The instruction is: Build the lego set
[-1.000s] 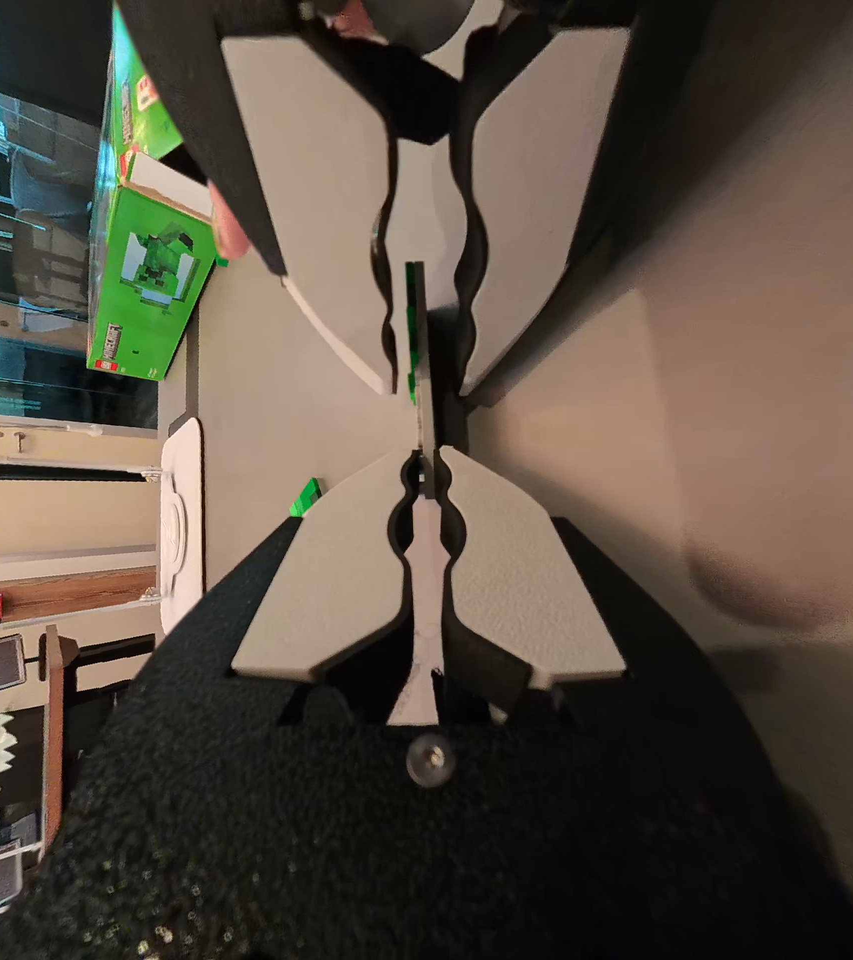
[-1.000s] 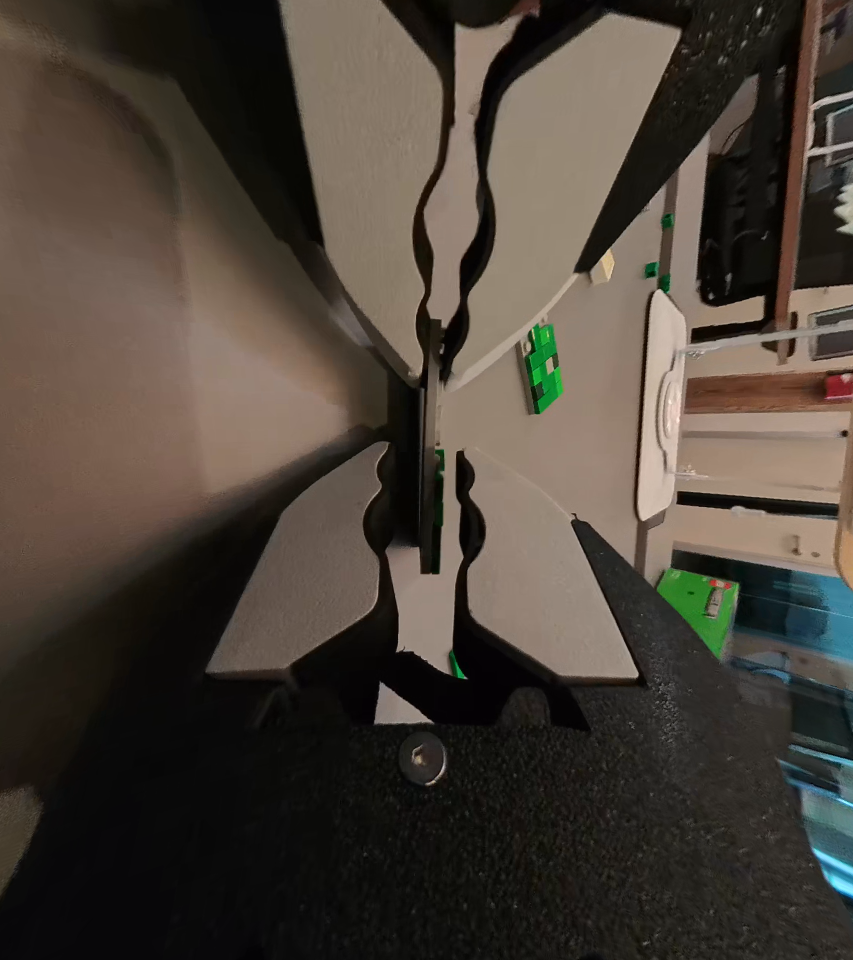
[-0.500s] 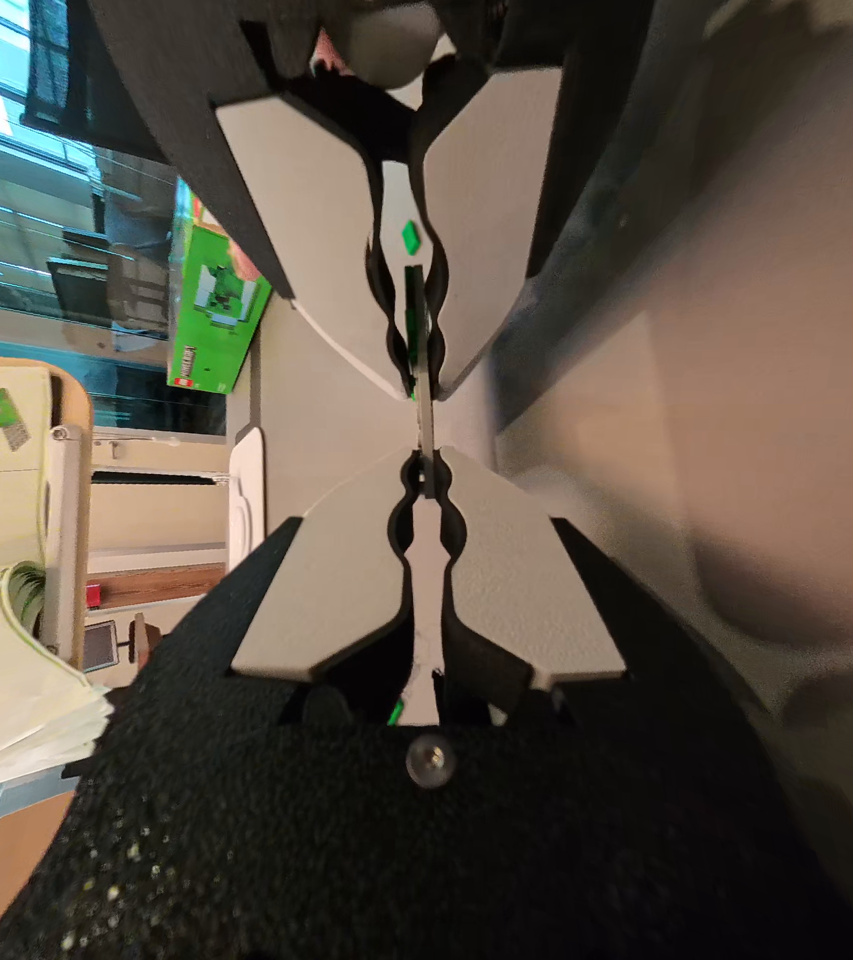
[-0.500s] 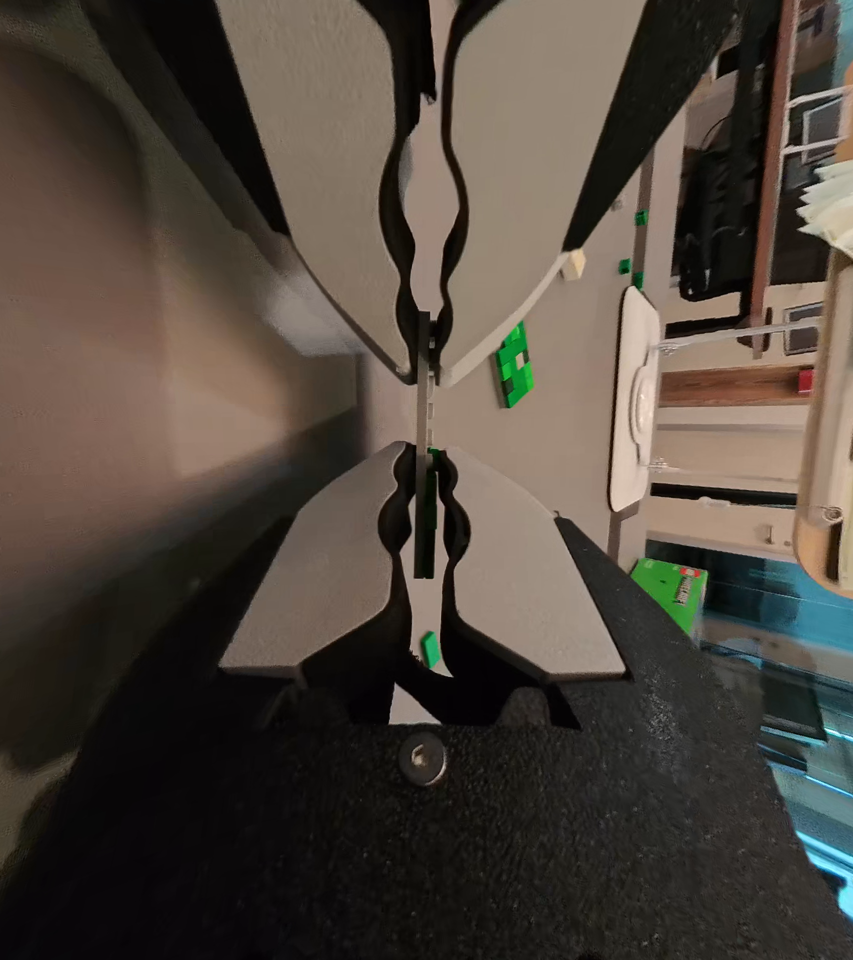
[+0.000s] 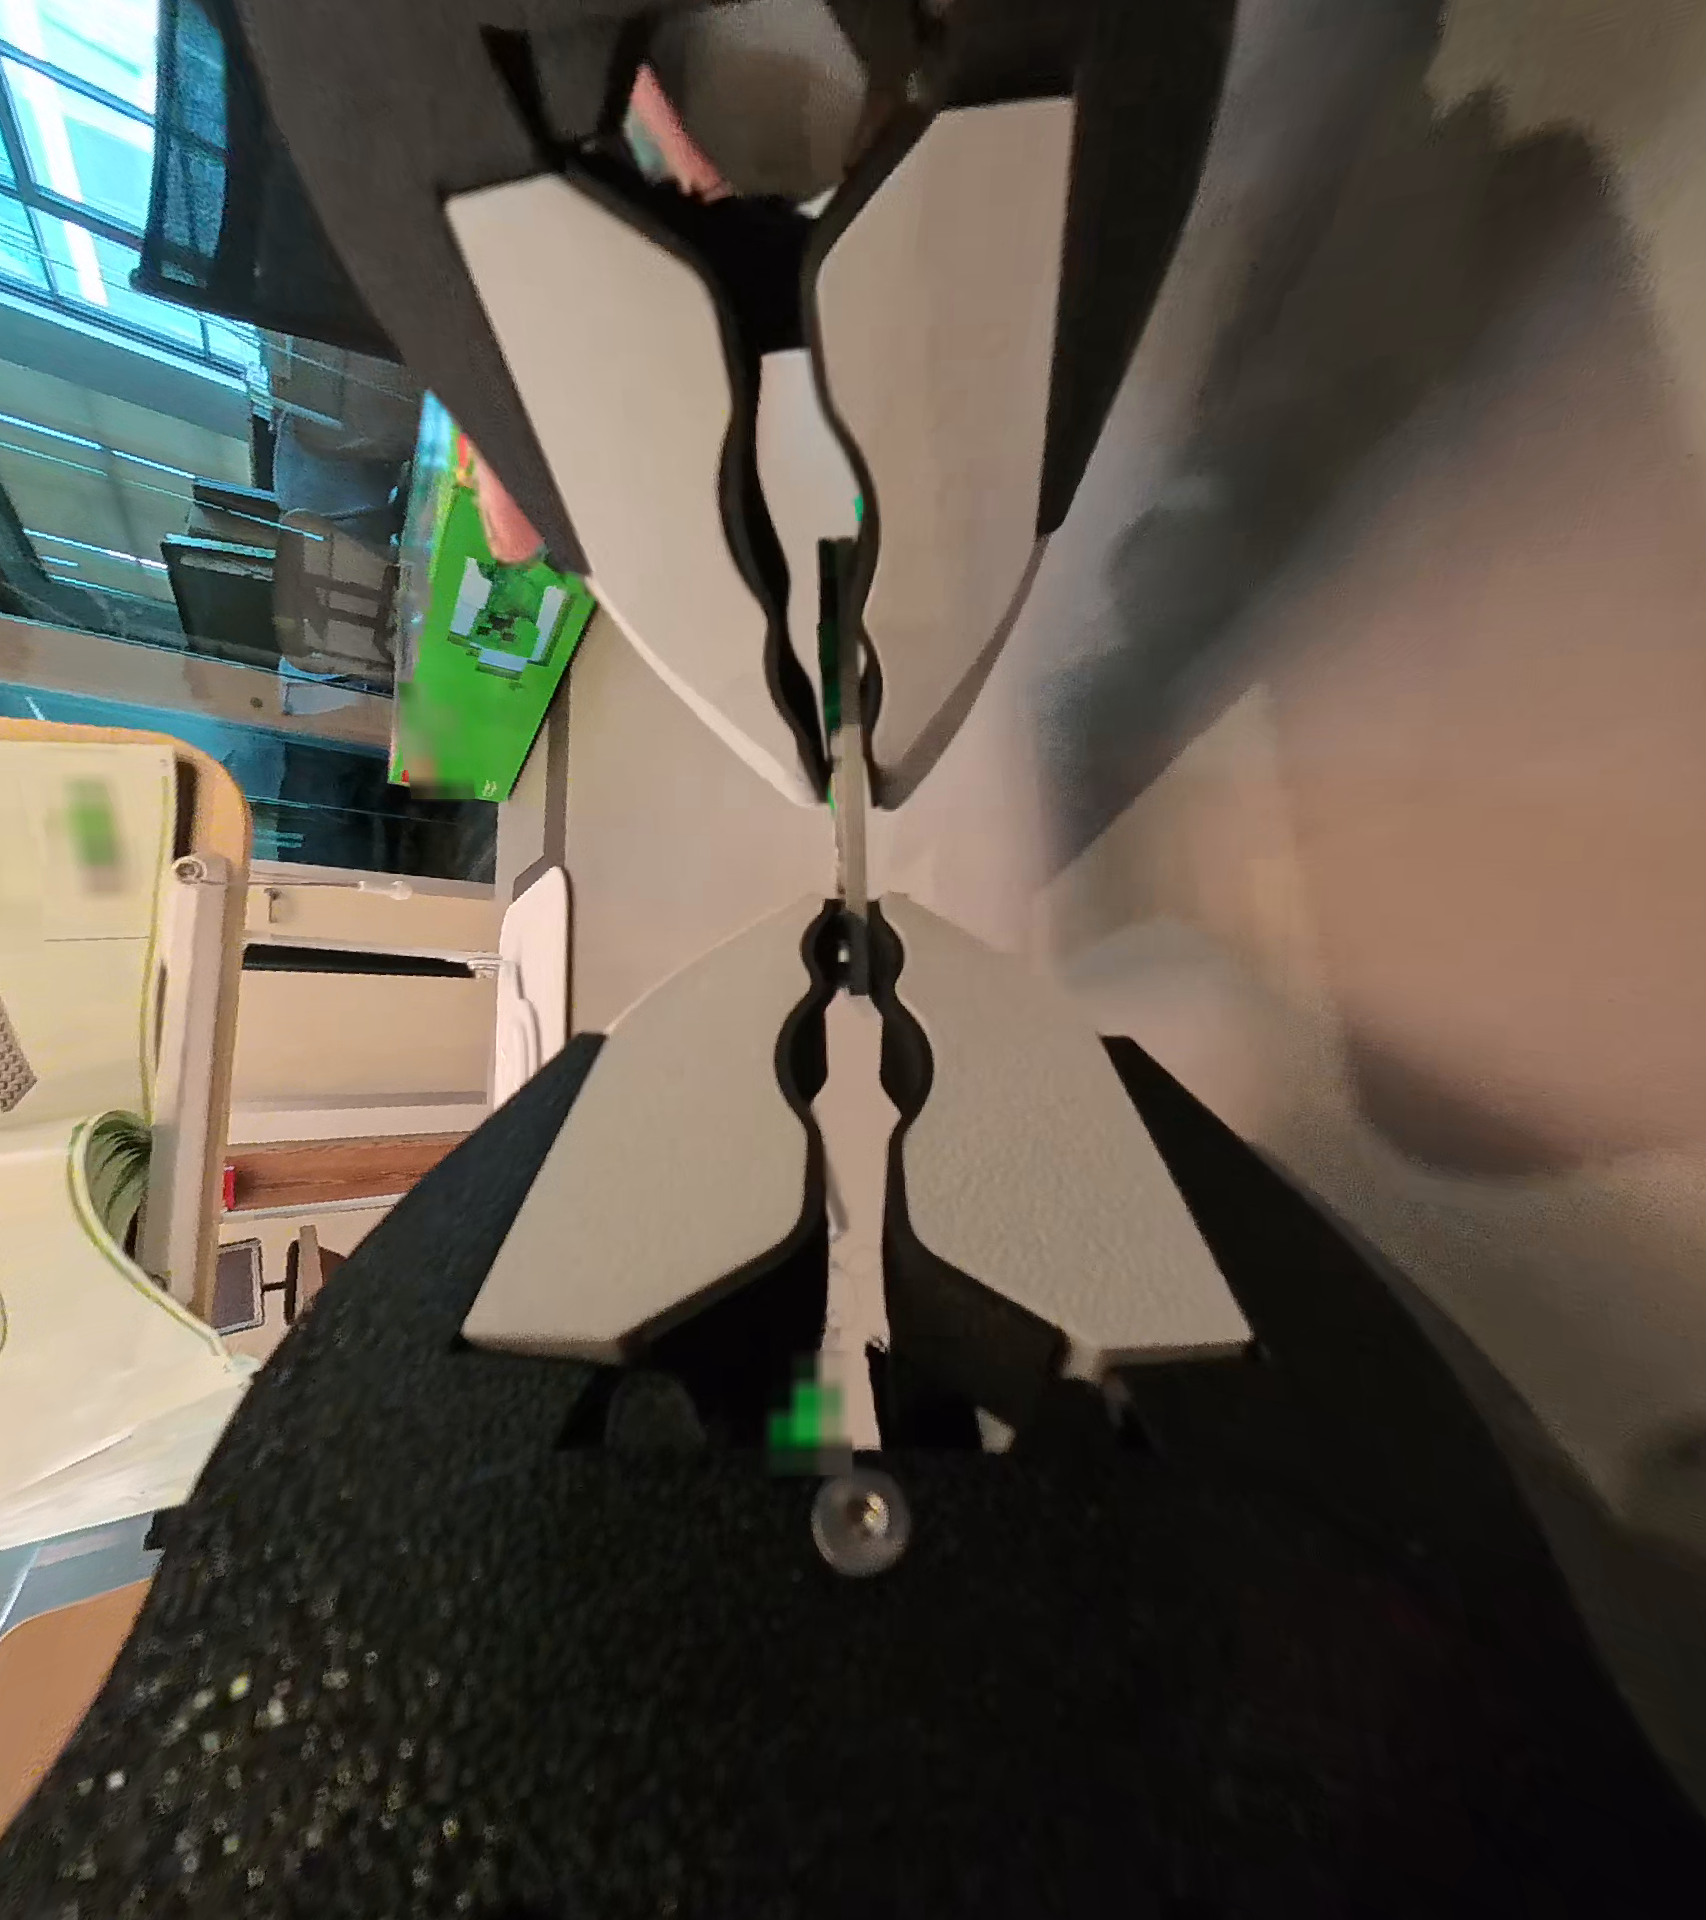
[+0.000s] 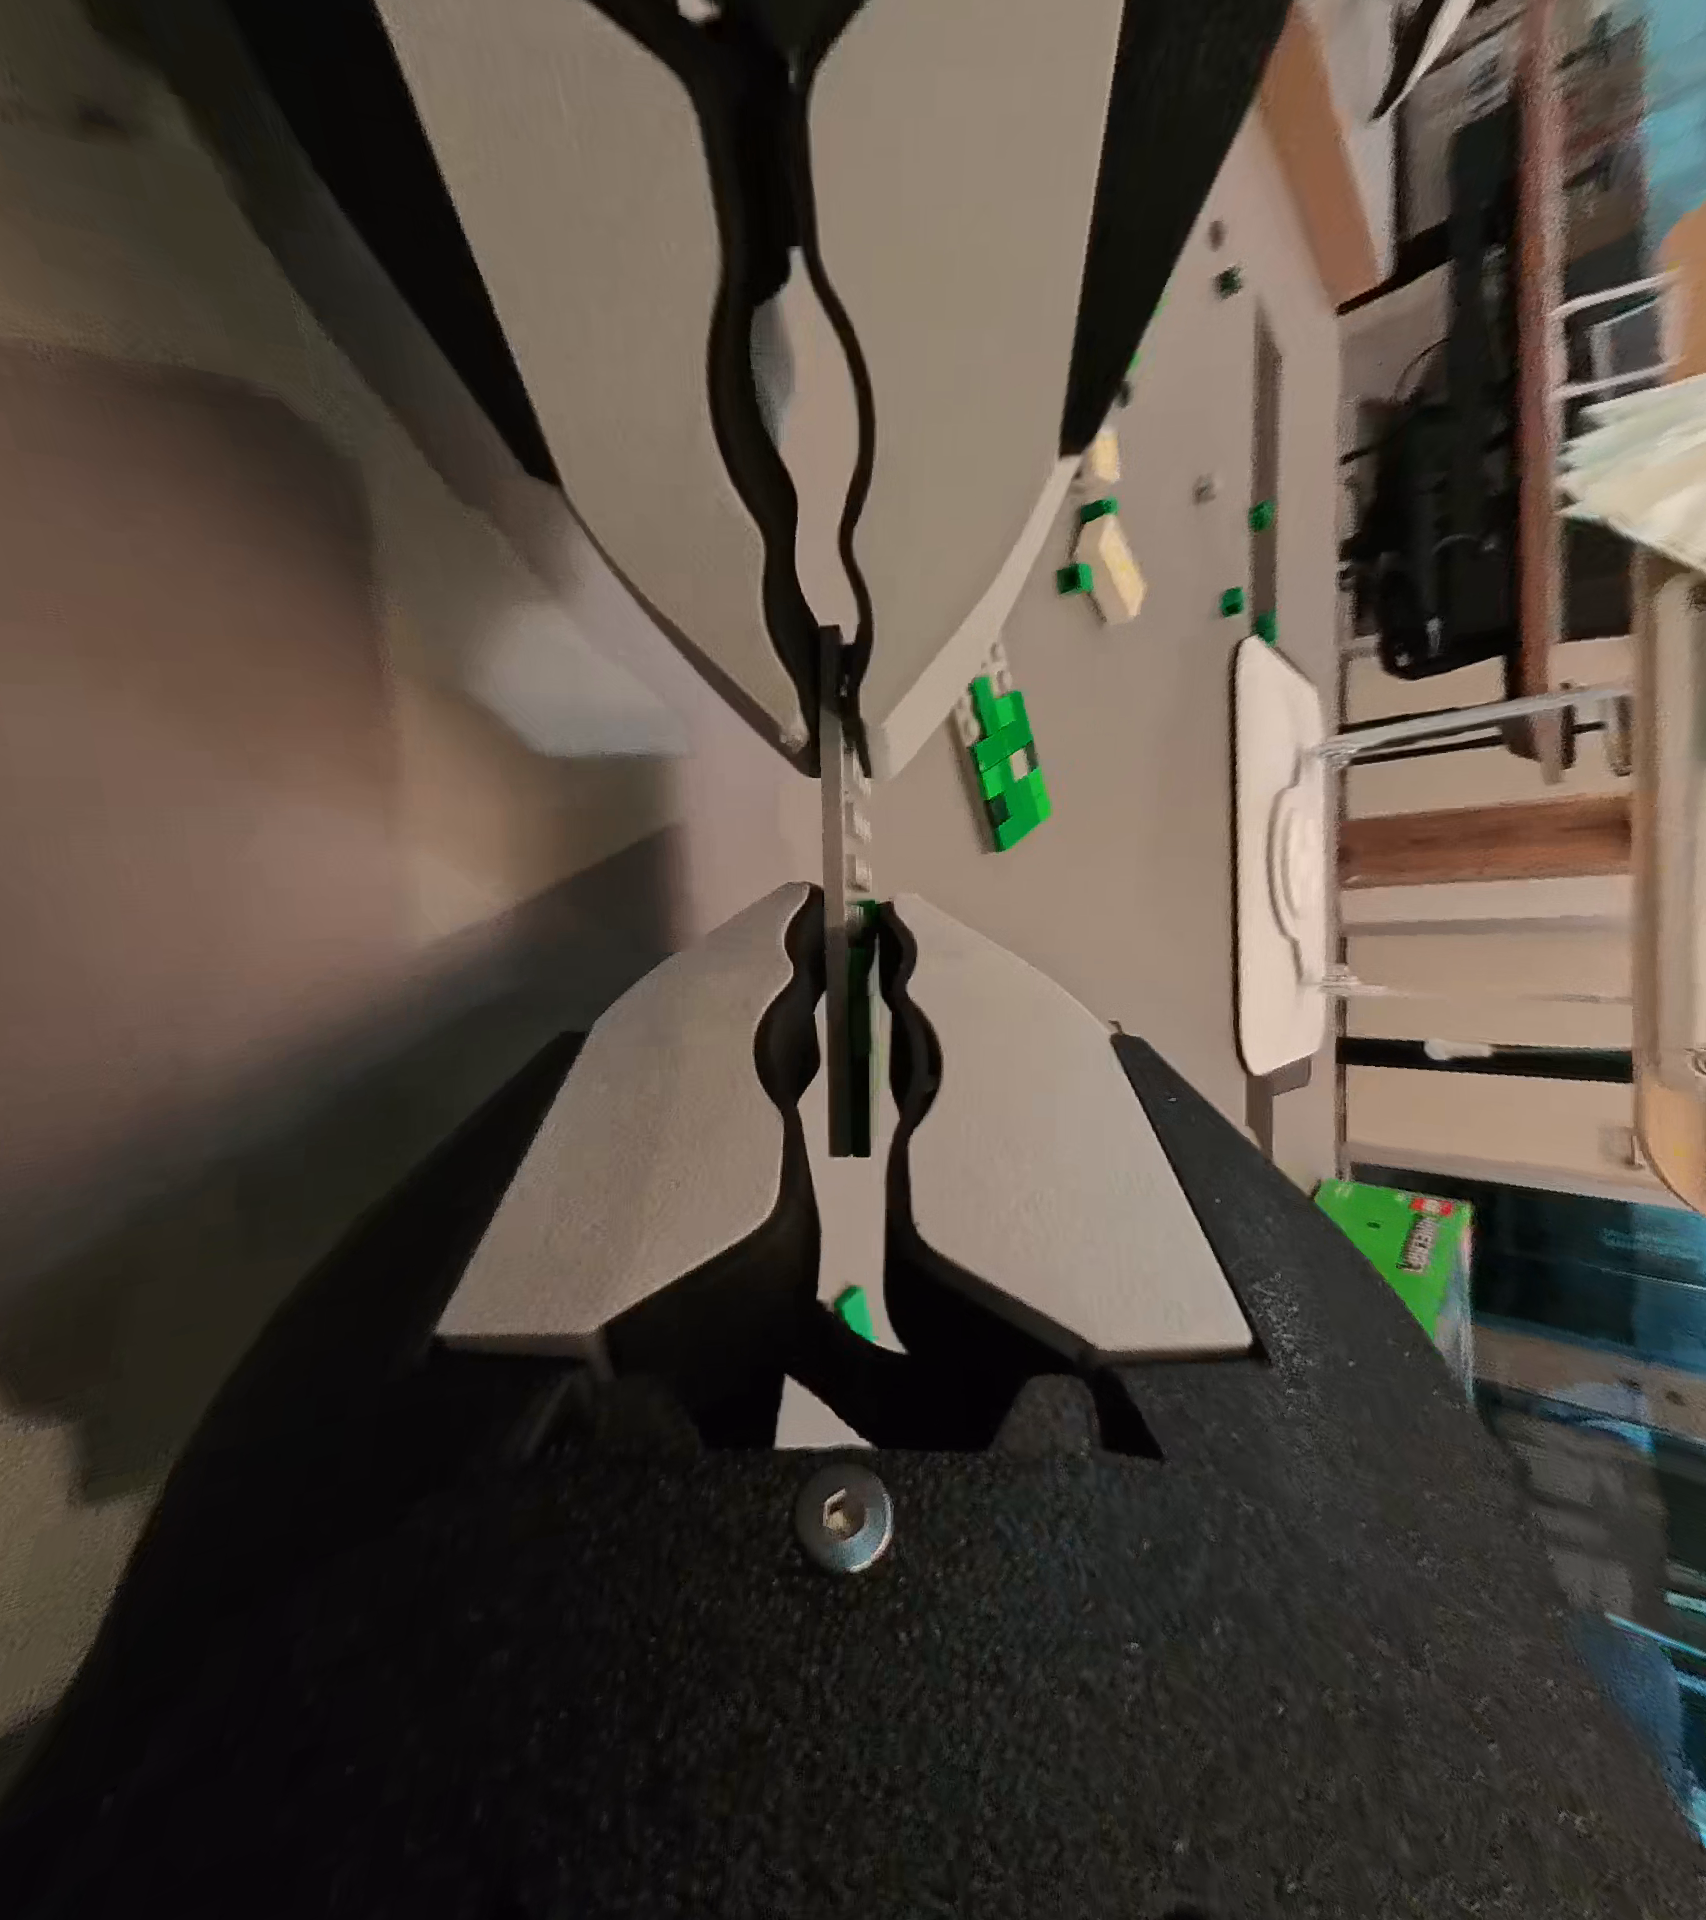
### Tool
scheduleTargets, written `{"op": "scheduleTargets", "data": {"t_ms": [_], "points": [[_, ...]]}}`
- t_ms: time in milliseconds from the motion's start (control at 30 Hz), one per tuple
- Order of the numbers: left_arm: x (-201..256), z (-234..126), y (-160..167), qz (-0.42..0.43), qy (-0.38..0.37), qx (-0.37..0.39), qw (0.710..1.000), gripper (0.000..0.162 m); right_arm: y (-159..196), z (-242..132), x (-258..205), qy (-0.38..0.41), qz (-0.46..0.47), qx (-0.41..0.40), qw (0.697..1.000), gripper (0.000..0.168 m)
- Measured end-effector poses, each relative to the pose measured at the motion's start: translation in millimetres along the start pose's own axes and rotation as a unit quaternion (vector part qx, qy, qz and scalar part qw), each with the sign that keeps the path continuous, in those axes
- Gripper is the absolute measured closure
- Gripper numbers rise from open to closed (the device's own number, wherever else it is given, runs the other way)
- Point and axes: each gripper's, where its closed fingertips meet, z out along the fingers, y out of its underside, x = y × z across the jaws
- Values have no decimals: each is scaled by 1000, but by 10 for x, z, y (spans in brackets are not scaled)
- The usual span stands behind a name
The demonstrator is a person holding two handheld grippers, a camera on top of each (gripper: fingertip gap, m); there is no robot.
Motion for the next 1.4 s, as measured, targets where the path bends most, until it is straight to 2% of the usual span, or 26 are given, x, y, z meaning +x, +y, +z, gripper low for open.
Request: {"op": "scheduleTargets", "data": {"t_ms": [33,67,100,167,467,567,600,633,700,767,800,933,1067,1167,1400], "points": [[-4,1,15,0,1,-4,1000,158,-11,-7,17,10,11,10,1000,154],[2,7,37,2,0,-8,1000,158,-4,-13,15,9,24,11,1000,138],[10,12,57,8,-1,-11,1000,158,15,-21,5,2,40,9,999,130],[20,19,77,15,-2,-15,1000,157,37,-46,-1,-6,67,18,998,125],[142,88,200,1,46,-31,998,158,95,-80,-184,-74,108,26,991,132],[198,74,173,-39,84,-17,996,156,108,-68,-211,-88,119,24,989,132],[216,67,186,-55,100,-20,993,153,113,-71,-218,-94,124,25,988,132],[235,60,218,-70,117,-29,990,144,117,-80,-222,-99,130,27,986,132],[246,31,232,-114,146,-28,982,137,125,-112,-213,-109,148,36,982,132],[255,-32,191,-163,182,-8,970,120,149,-159,-196,-119,173,45,977,133],[257,-66,190,-184,198,-2,963,116,192,-176,-167,-116,188,44,974,133],[188,-210,366,-259,227,0,939,111,486,-242,9,-77,250,15,965,137],[124,-258,432,-354,259,35,898,107,799,-286,63,-62,280,-39,957,139],[83,-228,249,-372,266,96,884,105,945,-299,41,-82,291,-63,951,142],[157,13,250,-362,285,43,886,106,1030,-278,-27,-142,322,-71,933,148]]}}
